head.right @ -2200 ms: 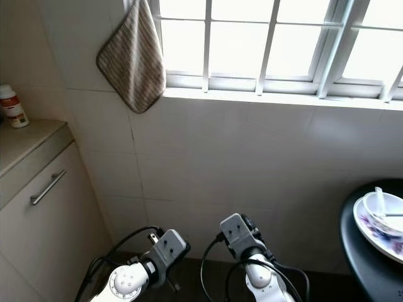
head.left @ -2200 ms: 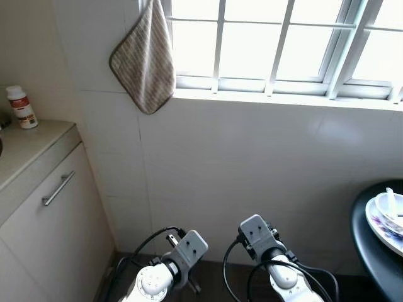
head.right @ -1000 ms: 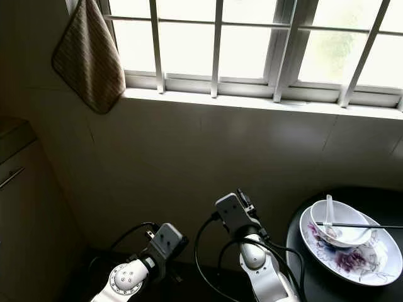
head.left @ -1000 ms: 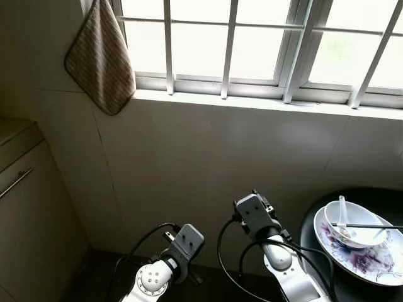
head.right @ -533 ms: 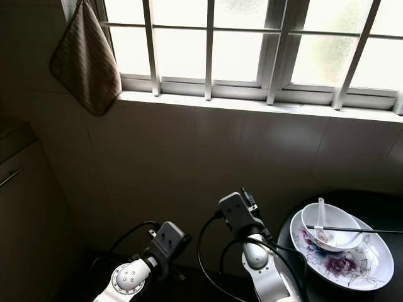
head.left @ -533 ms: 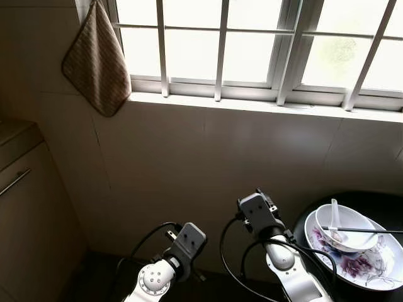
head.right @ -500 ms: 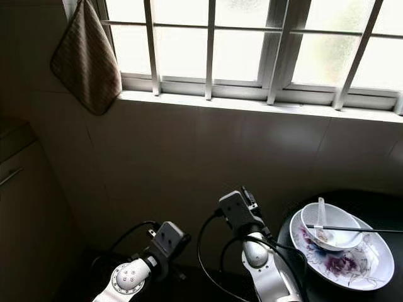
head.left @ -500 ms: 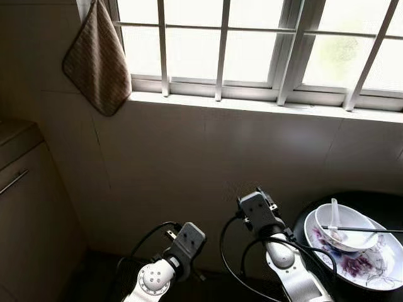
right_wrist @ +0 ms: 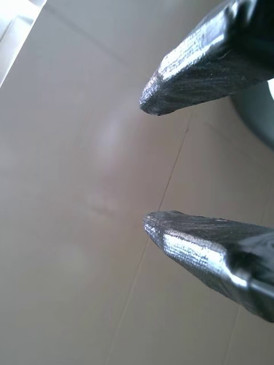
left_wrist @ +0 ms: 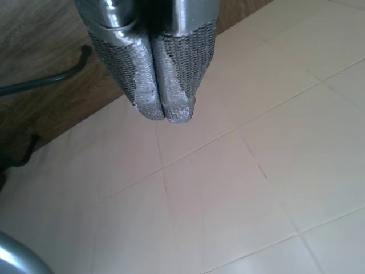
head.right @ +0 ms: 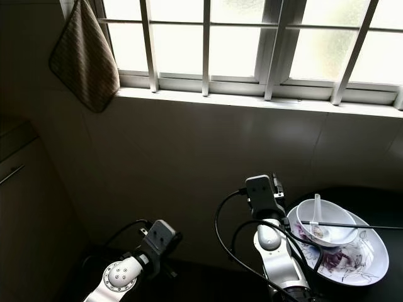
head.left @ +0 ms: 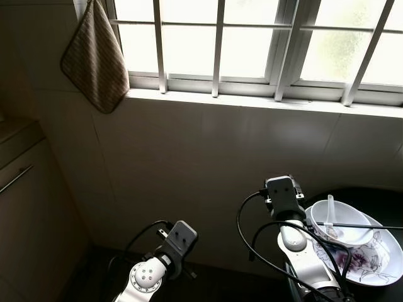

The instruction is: Kitchen organization

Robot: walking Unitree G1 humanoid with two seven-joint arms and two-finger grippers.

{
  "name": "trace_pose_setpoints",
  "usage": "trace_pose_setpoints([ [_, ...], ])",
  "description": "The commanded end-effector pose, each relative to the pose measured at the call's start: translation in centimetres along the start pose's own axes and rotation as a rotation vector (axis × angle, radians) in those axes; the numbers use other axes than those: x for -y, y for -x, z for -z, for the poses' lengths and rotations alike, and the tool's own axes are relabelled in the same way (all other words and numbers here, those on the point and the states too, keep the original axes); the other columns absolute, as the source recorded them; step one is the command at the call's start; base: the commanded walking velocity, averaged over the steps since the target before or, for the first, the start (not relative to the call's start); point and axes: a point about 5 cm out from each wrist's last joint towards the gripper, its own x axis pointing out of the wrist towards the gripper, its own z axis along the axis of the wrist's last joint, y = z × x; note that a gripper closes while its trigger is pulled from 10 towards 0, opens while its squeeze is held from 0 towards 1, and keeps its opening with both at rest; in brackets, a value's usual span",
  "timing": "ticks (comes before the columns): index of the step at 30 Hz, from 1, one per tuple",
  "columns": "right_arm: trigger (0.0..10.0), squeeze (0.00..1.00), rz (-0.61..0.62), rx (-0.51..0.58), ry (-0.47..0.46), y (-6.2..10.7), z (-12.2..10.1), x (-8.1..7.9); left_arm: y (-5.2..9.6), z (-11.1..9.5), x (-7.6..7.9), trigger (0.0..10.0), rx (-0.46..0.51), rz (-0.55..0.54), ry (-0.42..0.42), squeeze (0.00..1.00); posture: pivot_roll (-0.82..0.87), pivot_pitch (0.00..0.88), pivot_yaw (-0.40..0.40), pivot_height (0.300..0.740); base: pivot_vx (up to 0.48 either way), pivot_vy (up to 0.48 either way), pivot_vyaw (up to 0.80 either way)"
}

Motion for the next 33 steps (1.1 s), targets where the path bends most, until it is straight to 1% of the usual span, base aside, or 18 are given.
trace_pose_setpoints([
  [1,10.0,0.0,0.057,-0.03,-0.003,-0.4,0.4,1.1,-0.1,0.0,0.1,10.0,-0.003,0.008,0.005,0.0,0.04,0.0,-0.047,0.74,0.0,0.0,-0.8],
  [2,10.0,0.0,0.094,-0.033,0.001,-0.7,0.4,1.8,-0.1,0.0,0.1,10.0,-0.004,0.008,0.006,0.0,0.04,0.0,-0.047,0.74,0.0,0.0,-0.8],
  [3,10.0,0.0,0.103,-0.034,0.0,-0.7,0.4,2.0,-0.1,0.0,0.1,10.0,-0.004,0.008,0.006,0.0,0.04,0.0,-0.047,0.74,0.0,0.0,-0.8],
  [5,10.0,0.0,0.154,-0.051,0.003,-1.1,0.6,2.9,-0.1,0.0,0.1,10.0,-0.003,0.008,0.007,0.0,0.04,0.0,-0.048,0.74,0.0,0.0,-0.8],
  [6,10.0,0.0,0.154,-0.051,0.003,-1.1,0.6,2.9,-0.1,0.0,0.1,10.0,-0.003,0.008,0.007,0.0,0.04,0.0,-0.048,0.74,0.0,0.0,-0.8],
  [7,10.0,0.0,0.204,-0.06,-0.013,-1.2,0.7,3.8,-0.1,0.0,0.1,10.0,-0.003,0.008,0.008,0.0,0.04,0.0,-0.048,0.74,0.0,0.0,-0.8],
  [8,10.0,0.0,0.226,-0.066,-0.018,-1.3,0.7,4.3,-0.1,0.0,0.1,10.0,-0.002,0.008,0.008,0.0,0.04,0.0,-0.048,0.74,0.0,0.0,-0.8],
  [11,10.0,0.0,0.254,-0.078,-0.029,-1.6,0.8,4.9,-0.1,0.0,0.1,10.0,-0.002,0.008,0.01,0.0,0.04,0.0,-0.047,0.74,0.0,0.0,-0.8],
  [13,10.0,0.0,0.259,-0.08,-0.033,-1.7,0.8,5.1,-0.1,0.0,0.1,10.0,-0.002,0.008,0.01,0.0,0.04,0.0,-0.047,0.74,0.0,0.0,-0.8],
  [16,10.0,0.0,0.286,-0.088,-0.063,-1.9,0.9,5.7,-0.1,0.0,0.1,10.0,-0.002,0.01,0.011,0.0,0.04,0.0,-0.047,0.74,0.0,0.0,-0.8],
  [20,10.0,0.0,0.357,-0.111,-0.107,-2.2,1.0,7.1,-0.2,0.0,0.2,10.0,-0.001,0.011,0.013,0.0,0.04,0.0,-0.048,0.74,0.0,0.0,-0.8],
  [23,10.0,0.0,0.387,-0.087,-0.113,-2.3,0.7,7.5,-0.2,0.0,0.2,10.0,-0.002,0.011,0.016,0.0,0.03,0.0,-0.049,0.74,0.0,0.0,-0.8],
  [28,10.0,0.0,0.387,-0.046,-0.127,-2.3,0.2,7.5,-0.2,0.0,0.3,10.0,-0.002,0.012,0.018,0.0,0.03,0.0,-0.049,0.74,0.0,0.0,-0.77],
  [32,10.0,0.0,0.403,-0.042,-0.129,-2.3,0.1,7.5,-0.2,0.0,0.3,10.0,-0.002,0.012,0.019,0.0,0.04,0.0,-0.051,0.74,0.0,0.0,0.0],
  [33,10.0,0.0,0.414,-0.065,-0.155,-2.3,0.4,7.7,-0.2,0.1,0.3,10.0,-0.002,0.012,0.019,0.0,0.04,0.0,-0.052,0.74,0.0,0.0,0.0],
])
